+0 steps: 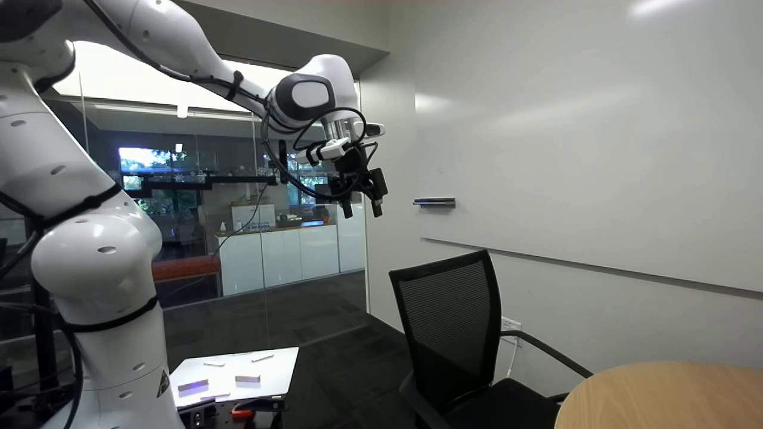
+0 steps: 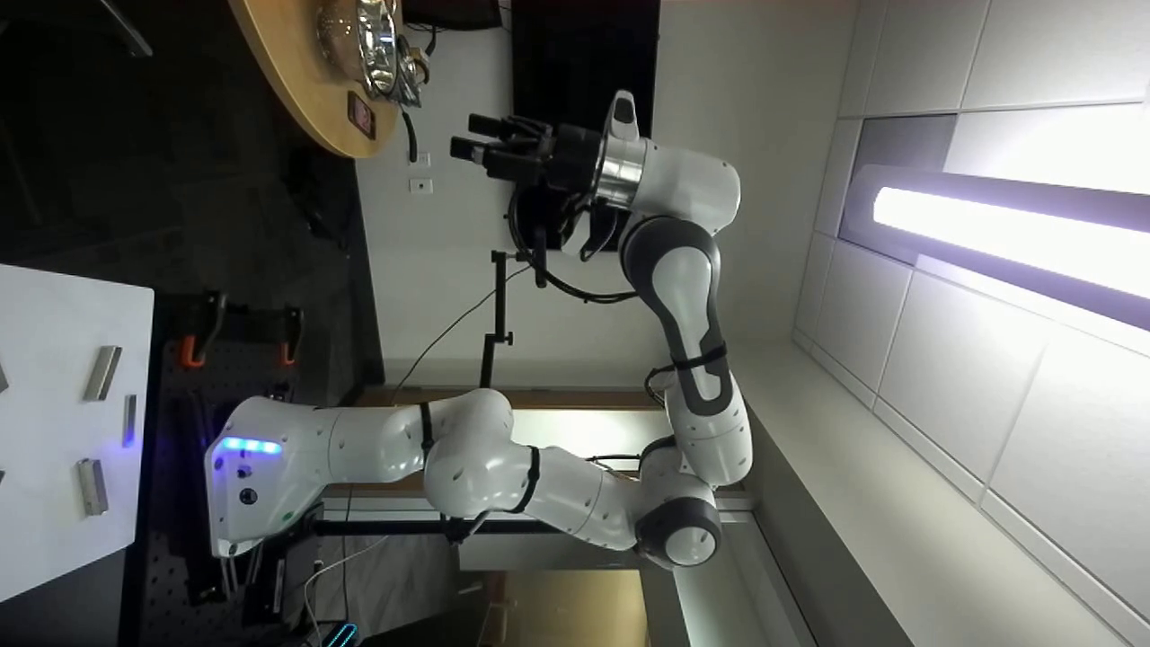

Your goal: Move the black chair forwards.

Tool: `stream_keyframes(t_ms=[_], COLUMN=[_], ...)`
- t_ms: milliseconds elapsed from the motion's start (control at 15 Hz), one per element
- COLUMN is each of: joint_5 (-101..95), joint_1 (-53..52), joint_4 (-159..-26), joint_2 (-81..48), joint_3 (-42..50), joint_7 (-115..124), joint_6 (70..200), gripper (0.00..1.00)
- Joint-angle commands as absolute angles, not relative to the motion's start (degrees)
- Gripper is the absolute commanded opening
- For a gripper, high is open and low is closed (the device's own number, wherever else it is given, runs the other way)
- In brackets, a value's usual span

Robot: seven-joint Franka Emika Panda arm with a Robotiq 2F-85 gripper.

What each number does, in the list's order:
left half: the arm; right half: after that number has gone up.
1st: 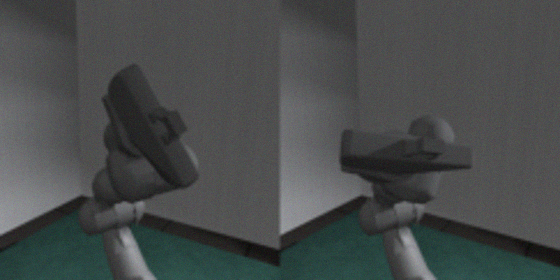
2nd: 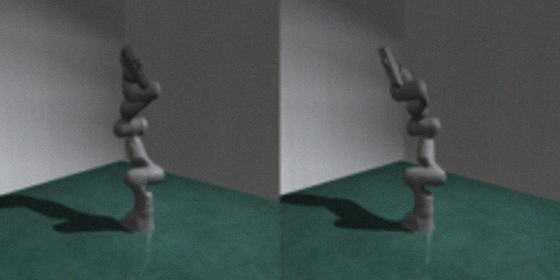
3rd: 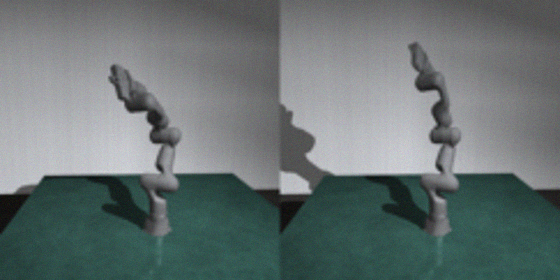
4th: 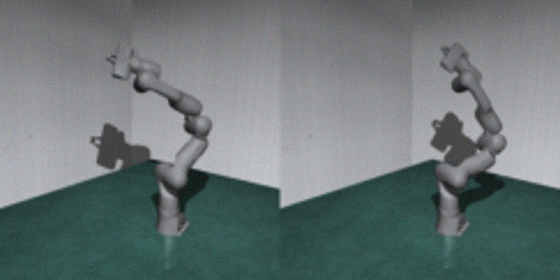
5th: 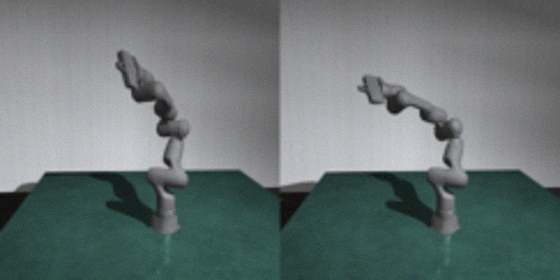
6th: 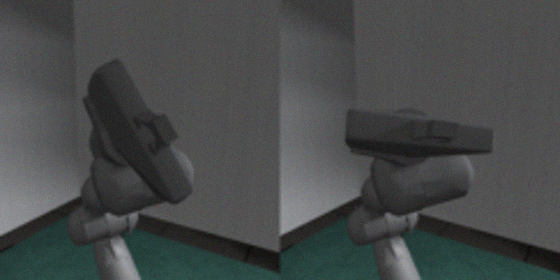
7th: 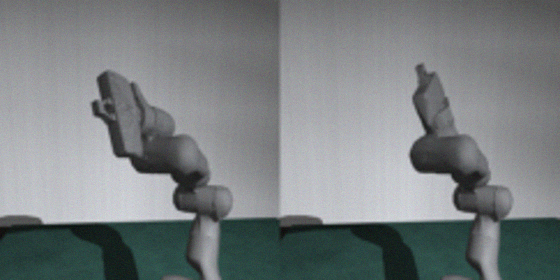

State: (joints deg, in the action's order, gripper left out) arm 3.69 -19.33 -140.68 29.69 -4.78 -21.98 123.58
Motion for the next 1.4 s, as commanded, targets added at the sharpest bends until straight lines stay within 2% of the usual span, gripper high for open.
stream_keyframes(t_ms=[0,333,733,1333], joint_5=[4.0,2.7,-2.4,-12.4], joint_1=[-20.8,-20.9,-20.4,-25.5], joint_4=[-134.1,-127.1,-117.6,-104.1], joint_2=[22.3,13.1,1.0,-15.0], joint_3=[-7.3,-12.5,-18.6,-21.0], joint_7=[-23.8,-21.1,-6.9,6.9], joint_6=[122.0,122.2,124.0,121.9], gripper=[1.0,1.0,1.0,1.0])
